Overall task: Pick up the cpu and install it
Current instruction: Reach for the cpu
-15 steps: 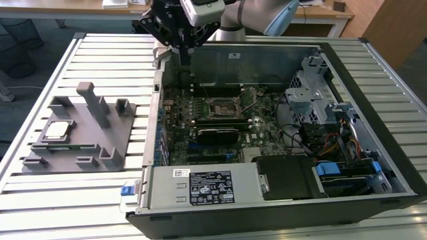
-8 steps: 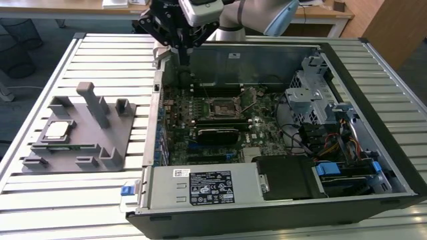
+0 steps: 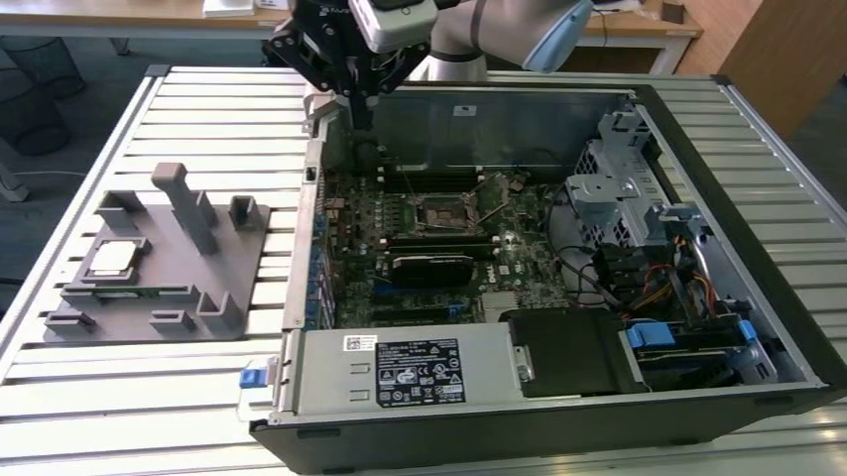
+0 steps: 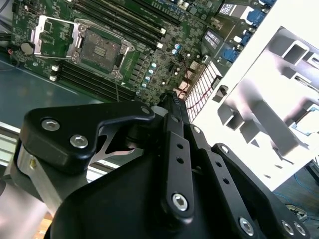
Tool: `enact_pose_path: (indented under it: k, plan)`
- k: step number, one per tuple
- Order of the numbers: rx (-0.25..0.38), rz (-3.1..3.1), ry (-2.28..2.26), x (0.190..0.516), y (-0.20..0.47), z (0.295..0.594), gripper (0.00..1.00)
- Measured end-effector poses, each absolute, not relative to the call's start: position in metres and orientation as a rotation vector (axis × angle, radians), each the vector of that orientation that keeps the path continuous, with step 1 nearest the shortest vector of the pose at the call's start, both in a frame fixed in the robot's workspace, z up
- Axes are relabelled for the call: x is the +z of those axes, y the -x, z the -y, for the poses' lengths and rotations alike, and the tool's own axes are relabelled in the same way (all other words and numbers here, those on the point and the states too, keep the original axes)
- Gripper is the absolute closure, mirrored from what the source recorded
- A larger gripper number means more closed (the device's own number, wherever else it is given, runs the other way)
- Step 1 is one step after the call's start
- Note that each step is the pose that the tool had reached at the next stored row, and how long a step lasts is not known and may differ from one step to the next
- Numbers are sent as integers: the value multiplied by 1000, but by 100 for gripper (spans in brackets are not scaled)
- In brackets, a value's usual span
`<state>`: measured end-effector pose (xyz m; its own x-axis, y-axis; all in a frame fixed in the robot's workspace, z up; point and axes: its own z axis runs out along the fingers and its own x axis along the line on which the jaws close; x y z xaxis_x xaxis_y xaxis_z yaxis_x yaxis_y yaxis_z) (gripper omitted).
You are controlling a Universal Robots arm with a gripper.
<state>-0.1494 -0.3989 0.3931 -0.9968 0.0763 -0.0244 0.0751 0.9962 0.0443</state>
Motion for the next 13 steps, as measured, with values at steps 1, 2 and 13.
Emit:
enact_pose_path:
  k: [1, 2, 13]
  plan:
    - [68, -3112, -118, 393, 150, 399, 89]
    - [68, -3113, -118, 393, 151, 399, 89]
    - [68, -3113, -118, 393, 174, 398, 89]
